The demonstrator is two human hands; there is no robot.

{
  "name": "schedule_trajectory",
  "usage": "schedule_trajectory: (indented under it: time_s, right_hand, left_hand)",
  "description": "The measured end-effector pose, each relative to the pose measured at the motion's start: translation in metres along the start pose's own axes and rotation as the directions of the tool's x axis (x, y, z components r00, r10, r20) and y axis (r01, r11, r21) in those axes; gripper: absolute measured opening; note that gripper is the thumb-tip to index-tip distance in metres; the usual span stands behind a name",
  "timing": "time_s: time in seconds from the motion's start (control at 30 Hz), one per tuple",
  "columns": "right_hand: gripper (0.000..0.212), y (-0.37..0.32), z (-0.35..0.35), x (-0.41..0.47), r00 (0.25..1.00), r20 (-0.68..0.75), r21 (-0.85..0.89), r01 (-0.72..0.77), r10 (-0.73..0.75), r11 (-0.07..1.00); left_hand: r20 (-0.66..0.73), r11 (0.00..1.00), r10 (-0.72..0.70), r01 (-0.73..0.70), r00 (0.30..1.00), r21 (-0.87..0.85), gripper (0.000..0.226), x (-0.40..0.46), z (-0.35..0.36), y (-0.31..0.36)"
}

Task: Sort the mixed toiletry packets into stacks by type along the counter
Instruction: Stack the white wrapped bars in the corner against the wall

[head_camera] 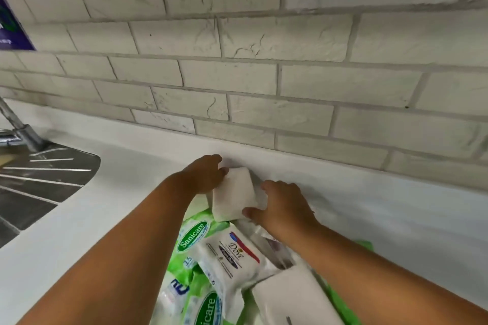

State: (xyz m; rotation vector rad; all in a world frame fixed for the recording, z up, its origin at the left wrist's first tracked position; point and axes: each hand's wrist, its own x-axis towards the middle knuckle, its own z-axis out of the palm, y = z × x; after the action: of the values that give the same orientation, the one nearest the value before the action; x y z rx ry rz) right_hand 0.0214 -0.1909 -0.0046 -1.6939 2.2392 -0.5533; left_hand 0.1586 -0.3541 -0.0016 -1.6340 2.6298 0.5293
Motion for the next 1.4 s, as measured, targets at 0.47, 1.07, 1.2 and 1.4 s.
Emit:
schedule_trajectory:
  time_s: [0.47,1.07,1.2,1.4]
  right_hand:
    - [0.04,0.018,0.018,0.02,0.979,-0.203,0.071,0.047,-0.032,0.996]
    - [0.017,0.103,-0.09,-0.137,0.815,-0.306,0.916,0.111,0.492,0.386]
    - [0.011,0.159,-0.108,-0.2,0.769,-0.323,0.905,0.081,0.551,0.417]
    - [0.022,0.267,-0.156,-0.304,0.662,-0.322,0.928,0.08,0.677,0.363]
  left_hand:
    - [-0.139,0.982,0.023,-0.048,0.99,-0.181,0.034,0.009,-0.004,-0.005]
    - [-0.195,0.459,-0.067,-0.143,0.979,-0.877,0.013,-0.161,0.019,0.172]
    - [-0.164,0.447,0.029,-0.159,0.986,-0.88,0.012,-0.204,0.056,0.246]
    - [-0.056,0.451,0.174,-0.13,0.983,-0.883,0.007,-0.261,0.123,0.378]
